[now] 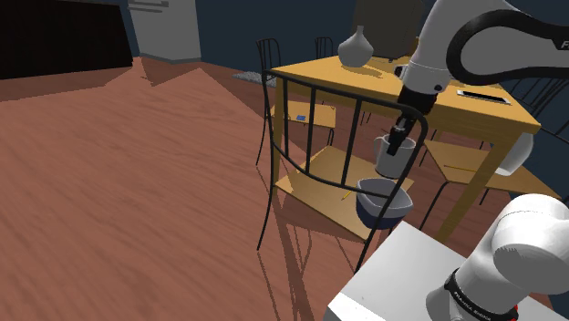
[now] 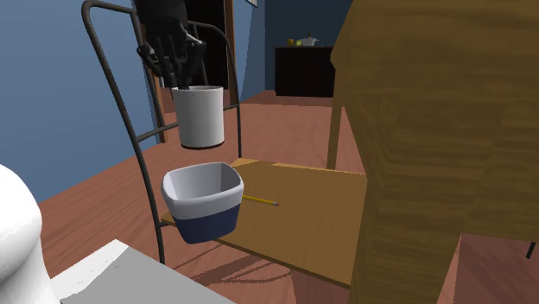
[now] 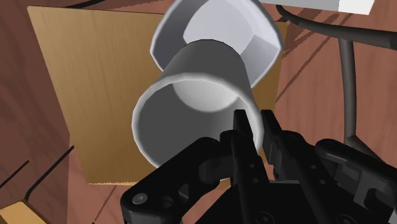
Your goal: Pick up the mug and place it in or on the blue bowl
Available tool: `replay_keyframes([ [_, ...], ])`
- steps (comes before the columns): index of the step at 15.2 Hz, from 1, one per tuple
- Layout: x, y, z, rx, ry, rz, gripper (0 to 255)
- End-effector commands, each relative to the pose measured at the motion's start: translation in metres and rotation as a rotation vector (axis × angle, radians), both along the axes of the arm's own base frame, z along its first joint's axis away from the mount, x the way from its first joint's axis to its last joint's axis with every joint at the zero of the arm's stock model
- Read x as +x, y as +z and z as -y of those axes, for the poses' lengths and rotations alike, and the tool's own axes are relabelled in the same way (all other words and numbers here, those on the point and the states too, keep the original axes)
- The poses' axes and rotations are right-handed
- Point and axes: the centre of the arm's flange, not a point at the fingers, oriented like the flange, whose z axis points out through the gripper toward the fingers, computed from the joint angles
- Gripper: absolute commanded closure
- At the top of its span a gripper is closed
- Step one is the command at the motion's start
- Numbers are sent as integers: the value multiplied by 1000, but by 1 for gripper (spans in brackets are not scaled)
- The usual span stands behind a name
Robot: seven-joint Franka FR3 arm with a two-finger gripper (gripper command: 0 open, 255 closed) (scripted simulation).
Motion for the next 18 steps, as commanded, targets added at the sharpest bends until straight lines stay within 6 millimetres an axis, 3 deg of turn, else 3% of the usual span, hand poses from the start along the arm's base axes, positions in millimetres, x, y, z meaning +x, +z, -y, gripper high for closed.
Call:
replay_keyframes([
  [1,-2,-10,0,0,0,0,255],
  [15,-2,-88,0,0,0,0,255],
  [18,-2,-88,0,0,0,0,255],
])
